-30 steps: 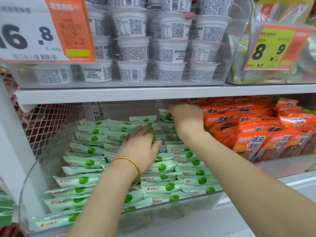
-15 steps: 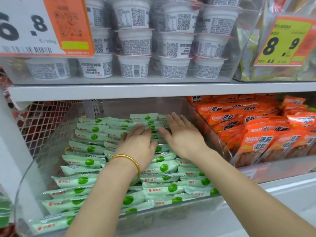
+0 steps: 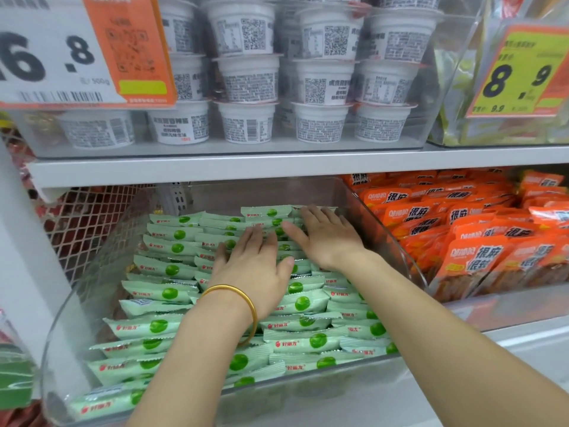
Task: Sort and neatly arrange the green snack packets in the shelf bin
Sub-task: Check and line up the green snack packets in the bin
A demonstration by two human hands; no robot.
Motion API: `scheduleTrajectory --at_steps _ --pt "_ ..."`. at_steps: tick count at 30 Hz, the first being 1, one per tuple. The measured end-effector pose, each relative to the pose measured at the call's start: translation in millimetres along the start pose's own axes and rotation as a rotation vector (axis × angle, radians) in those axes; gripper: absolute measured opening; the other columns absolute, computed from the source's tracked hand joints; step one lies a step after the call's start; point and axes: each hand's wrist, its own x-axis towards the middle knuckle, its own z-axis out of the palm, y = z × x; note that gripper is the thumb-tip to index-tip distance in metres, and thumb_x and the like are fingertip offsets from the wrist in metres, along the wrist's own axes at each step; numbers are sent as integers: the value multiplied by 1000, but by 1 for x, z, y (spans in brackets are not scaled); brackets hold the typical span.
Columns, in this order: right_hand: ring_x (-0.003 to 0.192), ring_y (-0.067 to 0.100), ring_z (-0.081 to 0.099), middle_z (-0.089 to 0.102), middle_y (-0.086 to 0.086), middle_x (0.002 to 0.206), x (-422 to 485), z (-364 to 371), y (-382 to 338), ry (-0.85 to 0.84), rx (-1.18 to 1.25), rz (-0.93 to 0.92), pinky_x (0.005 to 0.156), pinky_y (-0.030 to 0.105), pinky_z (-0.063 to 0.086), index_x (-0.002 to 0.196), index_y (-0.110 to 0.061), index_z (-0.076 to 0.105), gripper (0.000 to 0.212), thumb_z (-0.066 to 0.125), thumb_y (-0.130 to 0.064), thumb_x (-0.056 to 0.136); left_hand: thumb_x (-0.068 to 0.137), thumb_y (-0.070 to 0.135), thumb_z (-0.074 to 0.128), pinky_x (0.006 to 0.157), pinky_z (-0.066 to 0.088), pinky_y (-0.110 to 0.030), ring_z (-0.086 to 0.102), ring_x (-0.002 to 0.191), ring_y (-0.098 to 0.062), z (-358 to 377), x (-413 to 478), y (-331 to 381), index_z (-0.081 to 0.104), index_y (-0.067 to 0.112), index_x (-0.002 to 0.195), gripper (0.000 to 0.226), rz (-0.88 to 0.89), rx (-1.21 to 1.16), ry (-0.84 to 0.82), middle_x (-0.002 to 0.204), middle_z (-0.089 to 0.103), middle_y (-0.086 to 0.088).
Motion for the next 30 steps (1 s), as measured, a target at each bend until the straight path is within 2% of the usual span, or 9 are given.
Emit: scheduleTrajectory --at_steps 3,8,11,14,16,18,20,27,30 --pt "146 19 2 3 -2 159 -2 -5 -2 -17 41 6 118 38 3 152 -21 8 73 10 -64 92 99 46 17 116 -3 -46 -7 145 -13 3 -2 -2 5 21 150 59 5 29 -23 159 -5 0" --pt "140 25 24 31 10 151 -56 -8 7 325 26 -44 114 36 22 143 -9 31 57 28 -45 99 99 46 17 116 -2 -45 -5 145 -13 2 -12 -3 9 21 150 57 5 13 44 159 -2 1" --pt "140 22 23 29 7 151 -96 4 7 207 -41 -91 115 36 20 143 -12 27 88 3 -69 81 98 49 13 116 -5 -45 -7 145 -13 4 -28 -3 7 24 150 58 -18 52 17 159 -3 2" --pt "143 19 13 18 4 156 -99 12 9 160 -90 -91 116 36 10 148 -14 17 107 -13 -73 64 98 49 9 115 -7 -46 -10 145 -13 6 -36 -4 1 29 149 56 -43 64 -19 158 -8 2" --pt "144 19 10 14 4 158 -94 10 10 152 -68 -95 117 36 7 149 -15 14 99 -3 -77 75 98 47 8 115 -8 -46 -10 145 -13 7 -33 -5 0 30 149 55 -39 62 -16 158 -8 2" --pt "145 20 8 12 4 158 -88 11 12 135 -41 -95 117 35 5 149 -14 14 80 12 -67 90 98 46 8 115 -7 -46 -10 145 -13 8 -27 -7 1 30 150 54 -34 58 -16 159 -8 1" --pt "145 20 8 13 5 158 -83 11 12 138 -30 -93 116 34 5 149 -14 15 73 17 -60 93 99 44 8 116 -6 -46 -8 145 -14 7 -21 -9 3 29 150 53 -36 45 -22 159 -6 1" --pt "144 22 12 17 8 157 -99 3 11 201 -41 -133 118 37 9 148 -12 20 76 16 -62 91 98 48 8 117 -4 -43 -6 145 -13 -3 -56 -17 6 30 150 55 -30 76 71 159 -1 2" --pt "146 16 3 6 3 159 -125 2 8 139 12 -165 119 35 2 151 -14 10 81 12 -65 88 96 51 4 117 -7 -43 -12 144 -12 -5 -80 -31 -1 34 149 56 -97 148 17 158 -9 3"
